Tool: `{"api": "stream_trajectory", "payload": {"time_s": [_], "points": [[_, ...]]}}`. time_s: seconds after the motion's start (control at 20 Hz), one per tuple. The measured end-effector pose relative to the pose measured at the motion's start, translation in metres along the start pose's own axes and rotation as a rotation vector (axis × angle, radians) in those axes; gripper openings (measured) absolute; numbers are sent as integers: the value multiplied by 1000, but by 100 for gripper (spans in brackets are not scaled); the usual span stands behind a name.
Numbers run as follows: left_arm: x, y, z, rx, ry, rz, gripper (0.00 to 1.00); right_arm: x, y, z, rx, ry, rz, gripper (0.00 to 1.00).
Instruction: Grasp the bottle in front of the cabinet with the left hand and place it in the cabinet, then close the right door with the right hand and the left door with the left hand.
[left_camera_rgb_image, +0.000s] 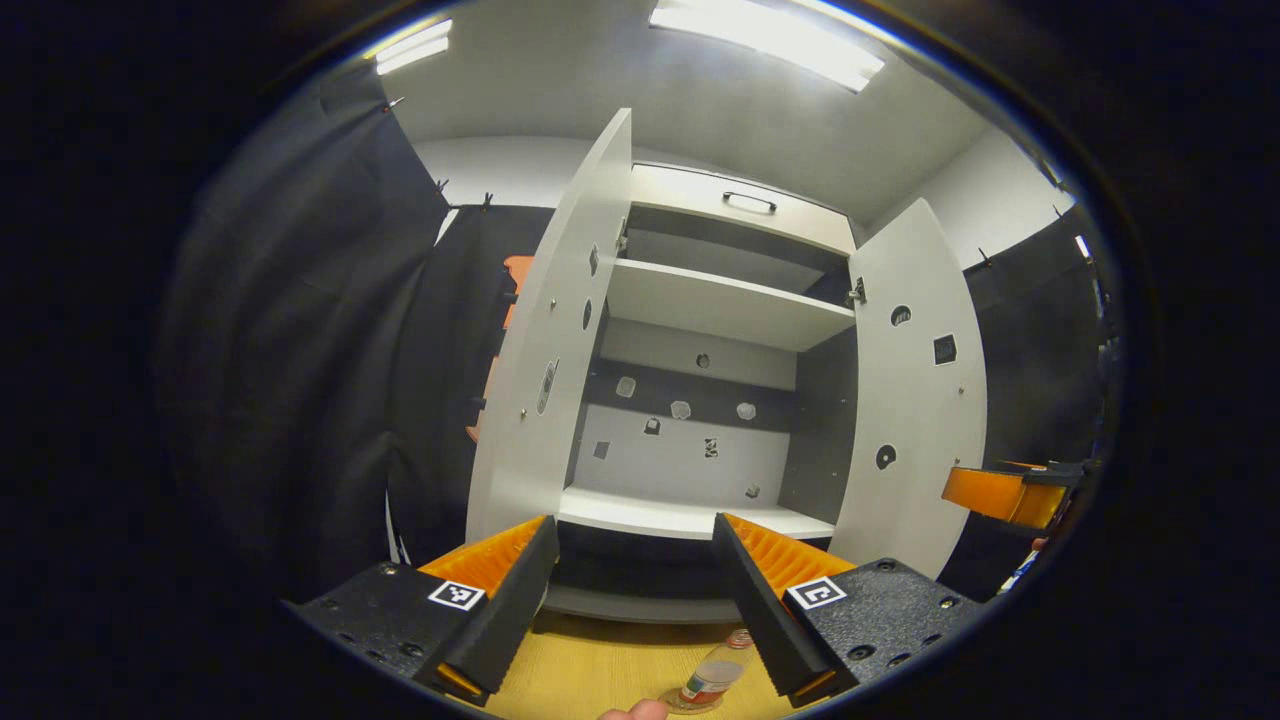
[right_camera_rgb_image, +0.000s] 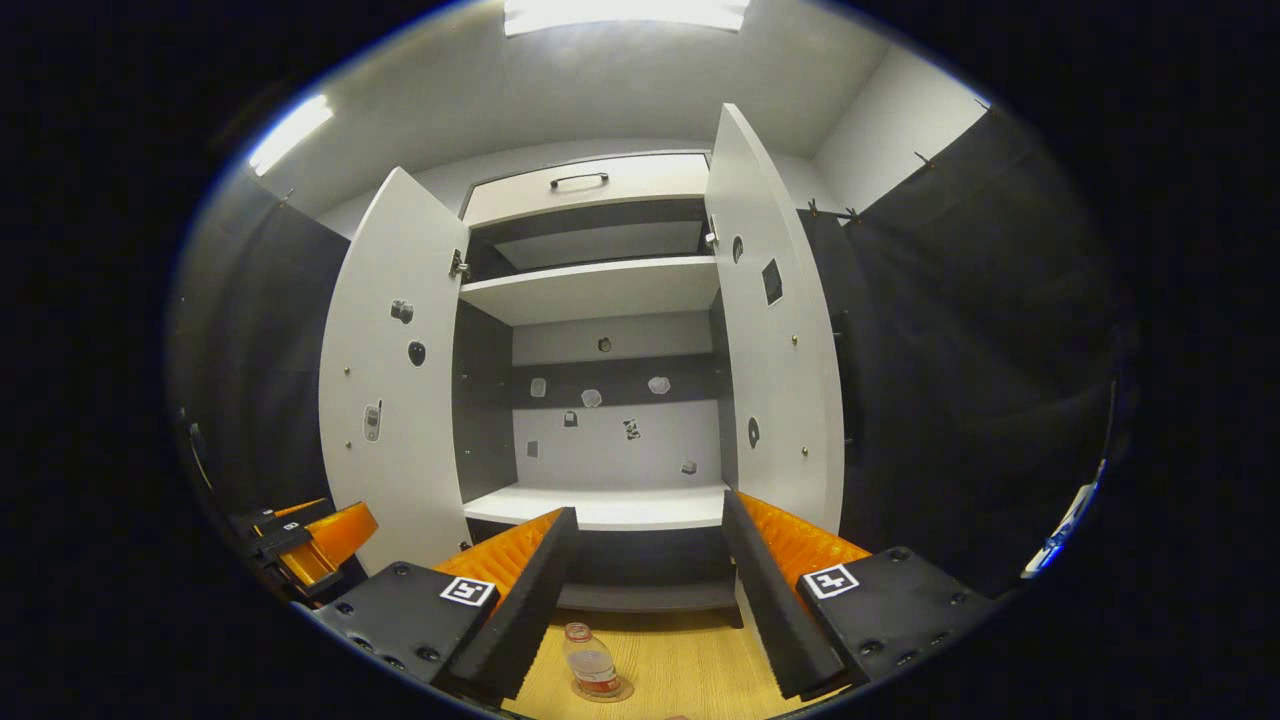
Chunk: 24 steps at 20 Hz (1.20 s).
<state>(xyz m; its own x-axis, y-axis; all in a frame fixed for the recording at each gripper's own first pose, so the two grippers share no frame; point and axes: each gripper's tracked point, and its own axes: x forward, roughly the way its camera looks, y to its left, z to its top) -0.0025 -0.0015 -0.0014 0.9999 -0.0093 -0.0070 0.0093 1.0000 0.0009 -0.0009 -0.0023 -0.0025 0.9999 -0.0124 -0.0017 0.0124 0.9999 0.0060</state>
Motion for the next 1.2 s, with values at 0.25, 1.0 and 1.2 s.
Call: {"api": "stream_trajectory", "payload": {"time_s": [0.25,1.0,1.2], "points": [[-1,2,-1,3,4,8,94,0,1,-2,0,4,2,96],[46,-144,-105,-32,101,-366,97,-27,-63,-1,-59,14,-160,96],[55,-149,-187,56,140,-320,95,-37,-68,-9,-61,43,-175,96]]}}
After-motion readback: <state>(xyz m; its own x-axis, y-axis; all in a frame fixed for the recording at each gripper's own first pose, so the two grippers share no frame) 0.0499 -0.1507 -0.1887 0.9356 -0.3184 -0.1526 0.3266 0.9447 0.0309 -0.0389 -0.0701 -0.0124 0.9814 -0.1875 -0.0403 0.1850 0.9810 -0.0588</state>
